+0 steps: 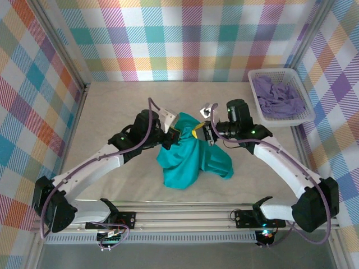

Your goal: Fold the inside-out t-shirt

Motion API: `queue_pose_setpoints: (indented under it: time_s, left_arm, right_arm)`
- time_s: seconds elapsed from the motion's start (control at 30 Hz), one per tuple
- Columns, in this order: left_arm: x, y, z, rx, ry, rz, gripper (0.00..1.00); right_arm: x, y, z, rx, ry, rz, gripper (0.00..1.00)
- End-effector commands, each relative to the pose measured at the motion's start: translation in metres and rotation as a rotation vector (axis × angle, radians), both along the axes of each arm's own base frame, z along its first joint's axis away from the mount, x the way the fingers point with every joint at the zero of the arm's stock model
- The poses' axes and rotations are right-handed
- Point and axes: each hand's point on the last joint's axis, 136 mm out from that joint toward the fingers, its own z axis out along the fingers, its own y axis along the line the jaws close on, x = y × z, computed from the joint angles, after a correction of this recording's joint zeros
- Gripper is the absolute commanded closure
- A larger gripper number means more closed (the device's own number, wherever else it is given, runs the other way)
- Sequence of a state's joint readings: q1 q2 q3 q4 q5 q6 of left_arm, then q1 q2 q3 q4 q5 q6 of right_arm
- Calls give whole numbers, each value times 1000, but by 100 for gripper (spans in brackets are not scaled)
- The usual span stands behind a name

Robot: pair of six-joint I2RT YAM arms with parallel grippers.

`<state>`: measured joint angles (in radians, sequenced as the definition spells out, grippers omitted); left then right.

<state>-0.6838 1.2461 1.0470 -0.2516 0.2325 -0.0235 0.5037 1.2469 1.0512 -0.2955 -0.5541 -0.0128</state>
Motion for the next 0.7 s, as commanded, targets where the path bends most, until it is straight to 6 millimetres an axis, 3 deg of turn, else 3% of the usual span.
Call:
queue_pose_setpoints:
  time_s: [0.0, 0.17, 0.3, 0.43, 0.53, 0.67]
  left_arm:
    - [-29, -6, 58, -280, 76, -89, 100]
    - [-23, 11, 67, -450, 238, 20, 100]
    - [-18, 19, 70, -482, 219, 55, 100]
    - [-13, 22, 71, -486, 204, 71, 100]
    - [-12, 21, 71, -488, 205, 66, 100]
    - [-12, 21, 67, -484, 206, 68, 100]
  right_arm:
    - [24, -34, -10, -223, -112, -262, 84]
    - [23, -31, -5, -393, -329, -331, 72]
    - [2, -23, 8, -298, -366, -260, 63]
    - [-35, -6, 29, -133, -393, -88, 56]
    - [-49, 9, 37, -63, -369, 15, 57]
    - [-52, 29, 46, 10, -335, 90, 70]
